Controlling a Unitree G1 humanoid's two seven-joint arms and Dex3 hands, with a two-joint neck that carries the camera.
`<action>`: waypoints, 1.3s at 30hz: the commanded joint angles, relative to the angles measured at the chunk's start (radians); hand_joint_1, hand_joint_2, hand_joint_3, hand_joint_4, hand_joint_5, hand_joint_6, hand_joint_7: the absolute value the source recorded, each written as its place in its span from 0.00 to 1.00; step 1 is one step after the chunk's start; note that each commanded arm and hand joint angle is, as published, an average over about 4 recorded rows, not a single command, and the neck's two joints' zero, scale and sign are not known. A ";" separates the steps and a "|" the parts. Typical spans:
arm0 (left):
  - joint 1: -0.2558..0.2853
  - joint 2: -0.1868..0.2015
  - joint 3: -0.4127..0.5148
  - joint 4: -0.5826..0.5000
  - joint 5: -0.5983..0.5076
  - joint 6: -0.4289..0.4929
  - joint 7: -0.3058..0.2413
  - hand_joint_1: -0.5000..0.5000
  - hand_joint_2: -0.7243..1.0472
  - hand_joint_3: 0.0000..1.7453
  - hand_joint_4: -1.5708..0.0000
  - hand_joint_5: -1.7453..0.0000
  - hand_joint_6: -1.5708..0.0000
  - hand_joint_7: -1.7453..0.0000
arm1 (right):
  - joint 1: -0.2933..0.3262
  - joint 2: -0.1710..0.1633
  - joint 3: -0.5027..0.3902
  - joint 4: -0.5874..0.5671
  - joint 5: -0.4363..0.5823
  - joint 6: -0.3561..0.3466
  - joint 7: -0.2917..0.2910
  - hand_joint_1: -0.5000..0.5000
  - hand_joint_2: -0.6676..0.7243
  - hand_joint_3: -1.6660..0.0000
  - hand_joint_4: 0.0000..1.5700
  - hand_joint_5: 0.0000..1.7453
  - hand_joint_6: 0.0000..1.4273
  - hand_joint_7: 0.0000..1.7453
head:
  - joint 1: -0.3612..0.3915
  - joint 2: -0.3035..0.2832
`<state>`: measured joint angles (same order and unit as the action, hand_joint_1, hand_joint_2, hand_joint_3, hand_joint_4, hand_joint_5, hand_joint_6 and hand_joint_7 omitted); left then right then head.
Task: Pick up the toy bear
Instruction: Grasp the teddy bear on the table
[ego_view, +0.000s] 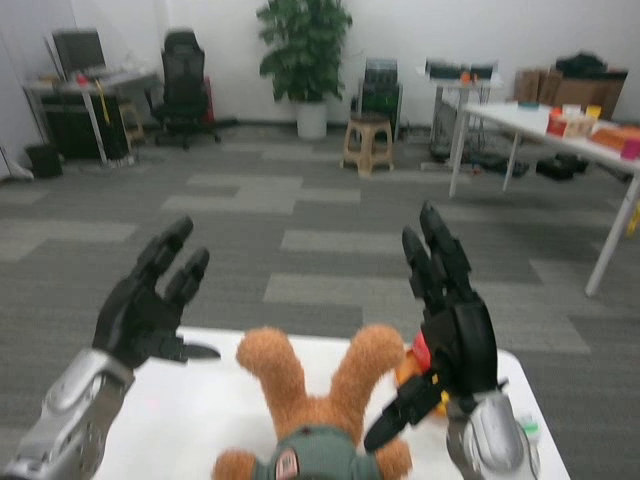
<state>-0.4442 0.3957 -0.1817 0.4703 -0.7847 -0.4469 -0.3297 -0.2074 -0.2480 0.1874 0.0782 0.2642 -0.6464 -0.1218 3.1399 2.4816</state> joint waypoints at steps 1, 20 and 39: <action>0.019 0.011 0.004 -0.002 0.001 -0.004 0.002 0.20 0.50 0.05 1.00 1.00 1.00 0.88 | -0.017 -0.008 -0.016 0.019 0.010 -0.010 -0.004 0.04 0.78 1.00 0.00 0.06 0.00 0.00 | 0.003 -0.086; 0.093 0.119 -0.016 0.053 -0.022 0.005 -0.008 0.06 0.50 0.03 1.00 1.00 1.00 0.88 | -0.009 -0.093 -0.045 0.139 0.033 0.057 0.105 0.04 0.59 1.00 0.00 0.06 0.00 0.00 | -0.005 -0.233; 0.094 0.137 0.026 0.115 -0.051 0.011 -0.018 0.07 0.50 0.04 1.00 1.00 1.00 0.88 | -0.342 -0.132 0.371 0.289 0.023 0.125 0.375 0.04 0.18 1.00 0.00 0.06 0.00 0.00 | -0.013 -0.181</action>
<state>-0.3407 0.5260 -0.1513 0.5713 -0.8275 -0.4386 -0.3505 -0.4900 -0.3886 0.5111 0.3215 0.2914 -0.5311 0.2267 3.1285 2.2982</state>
